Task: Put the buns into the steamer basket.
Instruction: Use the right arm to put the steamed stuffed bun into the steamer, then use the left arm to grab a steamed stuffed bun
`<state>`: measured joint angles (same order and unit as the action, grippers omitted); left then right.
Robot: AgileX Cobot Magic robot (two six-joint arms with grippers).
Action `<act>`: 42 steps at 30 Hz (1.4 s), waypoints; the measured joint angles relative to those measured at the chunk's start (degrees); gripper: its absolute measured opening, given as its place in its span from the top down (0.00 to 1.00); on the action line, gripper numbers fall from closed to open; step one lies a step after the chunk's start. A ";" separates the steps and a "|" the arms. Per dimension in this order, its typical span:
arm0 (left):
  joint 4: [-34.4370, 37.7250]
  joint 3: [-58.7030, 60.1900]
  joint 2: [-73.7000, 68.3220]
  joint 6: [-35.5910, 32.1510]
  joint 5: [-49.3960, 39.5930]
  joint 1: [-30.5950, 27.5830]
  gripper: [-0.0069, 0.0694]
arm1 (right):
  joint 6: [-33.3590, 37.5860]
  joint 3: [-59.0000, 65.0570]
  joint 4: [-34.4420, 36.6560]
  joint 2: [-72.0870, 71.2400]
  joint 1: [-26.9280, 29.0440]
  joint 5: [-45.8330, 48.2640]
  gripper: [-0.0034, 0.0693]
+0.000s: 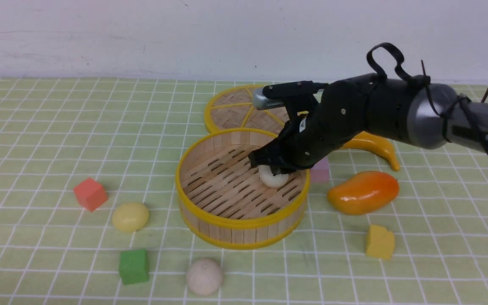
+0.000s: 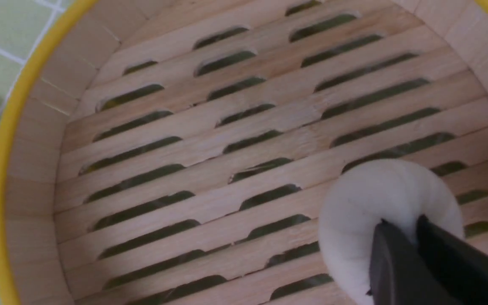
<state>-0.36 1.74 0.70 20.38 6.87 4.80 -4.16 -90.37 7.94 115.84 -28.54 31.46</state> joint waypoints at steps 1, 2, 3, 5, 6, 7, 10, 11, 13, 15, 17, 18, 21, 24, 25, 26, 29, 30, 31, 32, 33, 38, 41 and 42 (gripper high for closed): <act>0.00 0.00 0.00 1.10 -0.39 0.00 0.60 | -0.80 0.00 -0.44 0.00 0.00 -0.01 0.80; 0.00 0.00 0.00 1.26 -0.48 0.00 0.60 | -1.07 0.00 -0.64 0.00 0.00 -0.01 0.79; 0.00 0.00 0.00 3.34 -0.88 0.00 0.60 | -1.91 0.00 -1.47 0.00 0.00 -0.05 0.72; 0.00 0.00 0.00 6.40 -0.87 0.00 0.60 | -2.71 0.00 -2.92 -0.06 0.00 0.01 0.61; 0.00 0.00 0.00 7.87 -0.87 0.00 0.60 | -2.76 0.00 -3.35 -0.19 0.00 0.24 0.57; 0.00 0.00 0.00 9.47 -0.81 0.00 0.60 | -2.76 0.00 -3.86 -0.47 0.00 0.72 0.52; 0.36 -0.82 0.00 15.23 -0.62 0.00 0.60 | -2.90 0.00 -4.52 -2.52 0.00 3.07 0.43; 0.36 -1.60 0.00 16.28 -0.62 0.00 0.60 | -2.97 0.00 -4.79 -3.42 0.00 3.79 0.42; 0.36 -3.19 0.00 17.25 -0.58 0.00 0.60 | -2.97 0.00 -5.39 -5.04 0.00 5.09 0.41; 0.01 -7.81 0.00 17.56 -0.56 0.00 0.60 | -2.97 0.00 -6.46 -10.21 0.00 8.13 0.40; -0.10 -12.33 -0.36 17.21 -1.09 0.00 0.60 | -2.97 0.00 -6.89 -14.03 0.00 10.47 0.40; -0.10 -14.92 -1.23 17.16 -1.85 0.00 0.60 | -2.97 0.00 -6.98 -16.59 0.00 11.53 0.40; -0.10 -21.54 -5.72 16.99 -6.18 0.00 0.60 | -2.71 0.00 -6.98 -24.12 0.00 13.50 0.40; -0.10 -28.56 -11.03 16.99 -12.38 0.00 0.60 | -1.15 0.00 -6.81 -29.62 -0.05 14.84 0.43; -0.10 -31.59 -13.63 16.99 -15.26 0.00 0.60 | -0.08 0.05 -6.78 -31.93 -0.05 15.40 0.45; -0.10 -35.90 -17.40 16.92 -19.38 0.00 0.60 | 1.55 0.44 -6.72 -35.48 -0.05 16.00 0.49; -0.10 -44.60 -25.57 15.12 -28.46 0.00 0.60 | 4.16 3.39 -6.62 -41.65 -0.05 16.31 0.62; -0.10 -47.65 -28.32 13.86 -32.23 0.00 0.60 | 4.59 5.17 -6.62 -43.41 -0.05 16.33 0.66; -0.10 -51.68 -31.64 12.04 -37.84 0.00 0.60 | 5.06 8.23 -6.62 -46.43 -0.05 16.33 0.75; -0.10 -51.68 -32.17 11.72 -37.84 0.00 0.60 | 5.06 8.23 -6.62 -46.43 -0.05 16.27 0.75; -0.10 -54.20 -34.32 10.32 -41.70 0.00 0.60 | 5.17 10.81 -6.62 -48.60 -0.05 15.85 0.82; -0.48 -60.01 -45.18 1.87 -52.01 1.07 0.60 | 5.22 28.21 -6.74 -59.85 -0.05 9.85 0.98; 1.88 -60.14 -48.43 1.07 -52.19 1.22 0.60 | 5.22 40.89 -6.50 -67.97 -0.05 2.84 0.98; 3.31 -60.14 -49.13 1.01 -52.42 1.22 0.60 | 5.16 44.35 -6.39 -69.73 -0.05 0.61 0.98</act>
<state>2.95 -58.40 -48.43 21.39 -45.54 6.03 1.00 -46.02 1.55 46.11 -28.59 32.07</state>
